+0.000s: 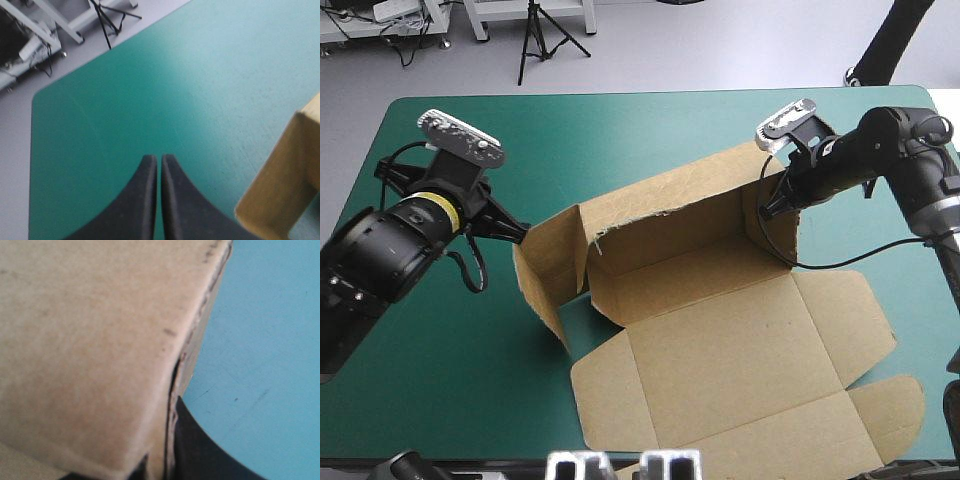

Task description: Fold the box

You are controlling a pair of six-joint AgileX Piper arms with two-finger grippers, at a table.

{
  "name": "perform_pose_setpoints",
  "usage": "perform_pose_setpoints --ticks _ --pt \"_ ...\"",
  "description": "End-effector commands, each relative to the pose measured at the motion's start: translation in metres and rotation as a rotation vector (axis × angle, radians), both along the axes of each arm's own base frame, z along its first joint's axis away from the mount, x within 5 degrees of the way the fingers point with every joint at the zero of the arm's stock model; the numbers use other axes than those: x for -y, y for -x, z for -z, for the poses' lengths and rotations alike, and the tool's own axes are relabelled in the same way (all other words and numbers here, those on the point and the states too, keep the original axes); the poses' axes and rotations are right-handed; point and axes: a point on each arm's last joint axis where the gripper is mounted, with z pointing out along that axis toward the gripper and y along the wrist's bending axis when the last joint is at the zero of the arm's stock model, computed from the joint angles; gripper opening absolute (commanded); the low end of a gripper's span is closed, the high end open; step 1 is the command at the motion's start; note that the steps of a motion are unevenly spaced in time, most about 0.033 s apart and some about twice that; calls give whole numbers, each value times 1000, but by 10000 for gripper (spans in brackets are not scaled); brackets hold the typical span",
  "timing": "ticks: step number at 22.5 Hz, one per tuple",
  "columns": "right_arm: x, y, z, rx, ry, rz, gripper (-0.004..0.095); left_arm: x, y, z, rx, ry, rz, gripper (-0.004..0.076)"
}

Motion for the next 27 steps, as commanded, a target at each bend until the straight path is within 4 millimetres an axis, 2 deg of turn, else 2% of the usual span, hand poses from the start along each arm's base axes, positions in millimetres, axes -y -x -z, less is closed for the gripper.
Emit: perform_pose_setpoints --ticks 1,4,5,8,10,12,16,17,21,23,25,27 --pt "10 13 -22 51 11 22 -18 -22 -2 -8 -46 87 -16 15" --pt "18 13 -18 -10 0 48 -18 -43 -12 0 -131 170 -12 15" --pt "21 10 -16 -25 -14 75 -18 -55 -15 -1 -130 203 -39 15" --pt "18 -2 -3 -72 -30 72 -18 -70 -19 -1 -120 246 -87 14" --pt "15 -20 17 -134 -28 72 -18 -71 -19 -1 -118 240 -95 14" --pt "10 -53 42 -198 -28 91 -18 -71 -20 -1 -116 240 -95 14" --pt "5 -90 49 -182 -39 111 -2 -71 -21 -1 -118 244 -103 14" --pt "5 -94 47 -171 -40 111 19 -71 -21 -1 -118 244 -103 14" --pt "3 -99 41 -128 -35 69 333 -71 -20 -1 -118 247 -102 14" --pt "4 -99 35 -125 -55 113 500 -71 -20 -1 -118 247 -102 14" --pt "4 -98 24 -108 -86 159 639 -71 -20 -1 -118 247 -102 14" --pt "4 -94 11 -77 -102 171 723 -71 -20 -1 -118 247 -102 14"
